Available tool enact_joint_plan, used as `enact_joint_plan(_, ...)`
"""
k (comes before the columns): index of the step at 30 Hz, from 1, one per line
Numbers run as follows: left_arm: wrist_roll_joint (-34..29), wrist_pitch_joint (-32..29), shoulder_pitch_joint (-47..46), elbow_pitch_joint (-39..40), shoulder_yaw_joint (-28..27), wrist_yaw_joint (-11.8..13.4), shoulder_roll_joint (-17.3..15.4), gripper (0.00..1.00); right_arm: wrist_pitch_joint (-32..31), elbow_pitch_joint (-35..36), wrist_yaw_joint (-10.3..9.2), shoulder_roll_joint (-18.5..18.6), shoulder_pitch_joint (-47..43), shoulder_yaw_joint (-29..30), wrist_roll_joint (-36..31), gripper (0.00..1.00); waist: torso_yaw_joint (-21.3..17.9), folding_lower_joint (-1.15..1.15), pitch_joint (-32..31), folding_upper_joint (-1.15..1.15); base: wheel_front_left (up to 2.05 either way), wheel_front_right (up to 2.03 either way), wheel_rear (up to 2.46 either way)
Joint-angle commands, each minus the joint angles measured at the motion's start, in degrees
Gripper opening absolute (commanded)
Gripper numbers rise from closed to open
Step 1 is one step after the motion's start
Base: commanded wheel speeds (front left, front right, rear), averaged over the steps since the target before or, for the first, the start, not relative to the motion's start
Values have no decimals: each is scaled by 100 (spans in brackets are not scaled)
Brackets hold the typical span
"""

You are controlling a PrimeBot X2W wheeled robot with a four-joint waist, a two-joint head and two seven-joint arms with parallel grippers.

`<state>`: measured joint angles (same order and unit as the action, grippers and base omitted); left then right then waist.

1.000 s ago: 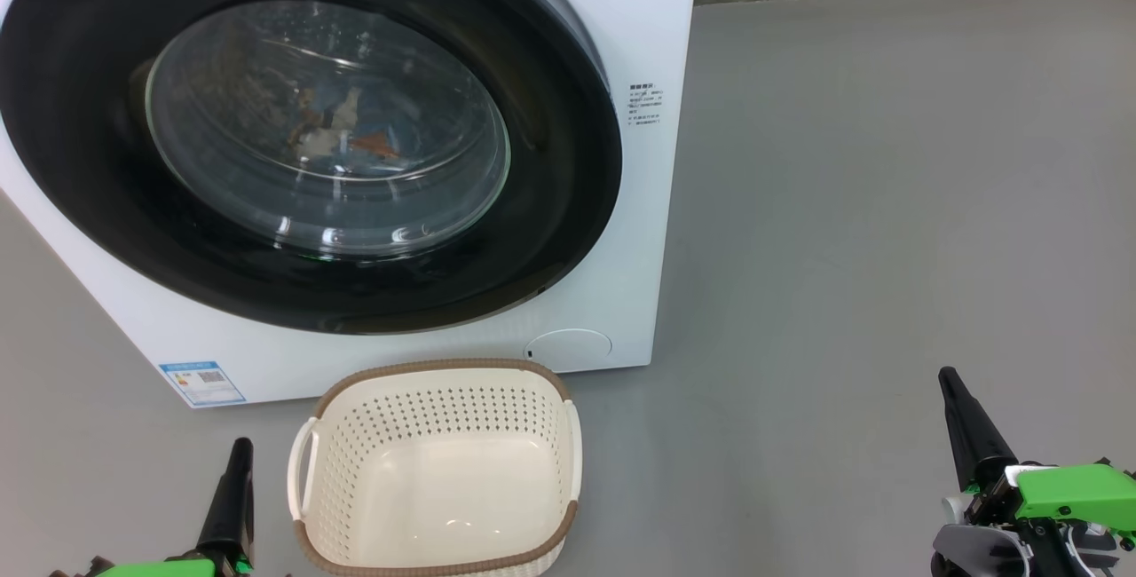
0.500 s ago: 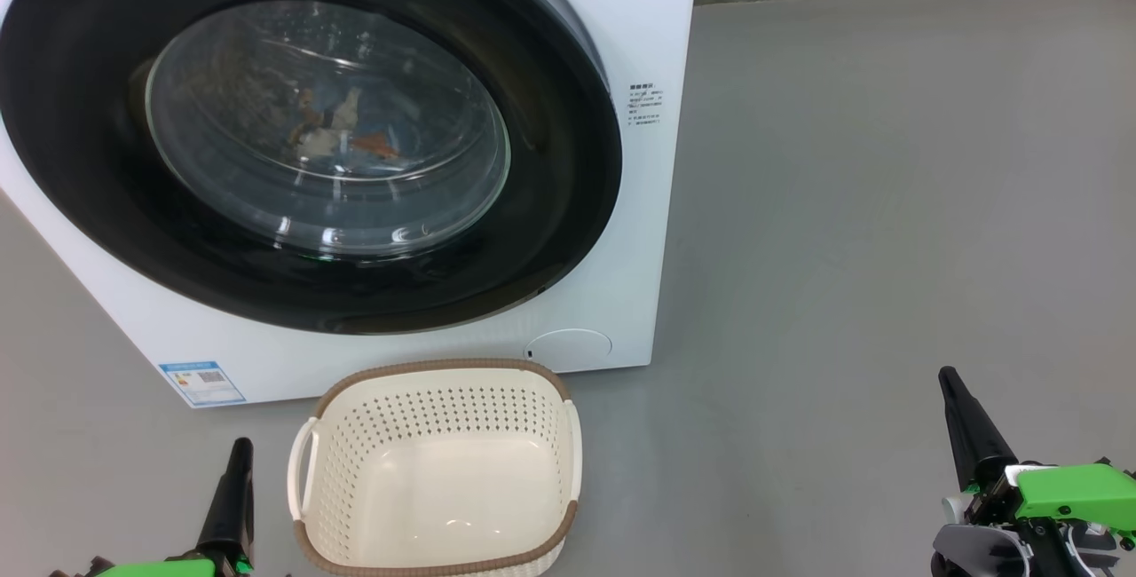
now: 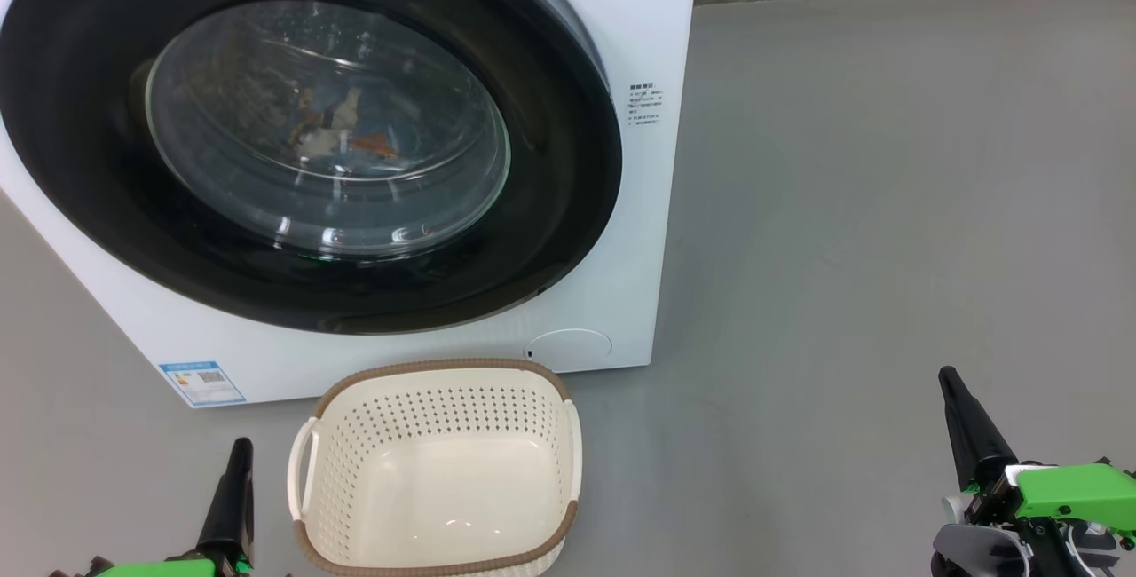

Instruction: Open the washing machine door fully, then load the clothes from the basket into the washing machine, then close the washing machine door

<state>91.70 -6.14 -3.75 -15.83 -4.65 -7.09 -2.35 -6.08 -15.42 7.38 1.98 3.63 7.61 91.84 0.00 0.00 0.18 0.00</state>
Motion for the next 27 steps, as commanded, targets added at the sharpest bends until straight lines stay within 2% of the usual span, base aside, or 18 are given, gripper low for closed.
enact_joint_plan(1,46,-36,-244,177,-187,-40,-53,0,-40,140,11,89,255,-109,33,0,0,0,0,0,0,0,0)
enact_joint_plan(27,47,-35,-244,178,-187,-40,-53,0,-40,140,11,89,255,-109,33,0,0,0,0,0,0,0,0)
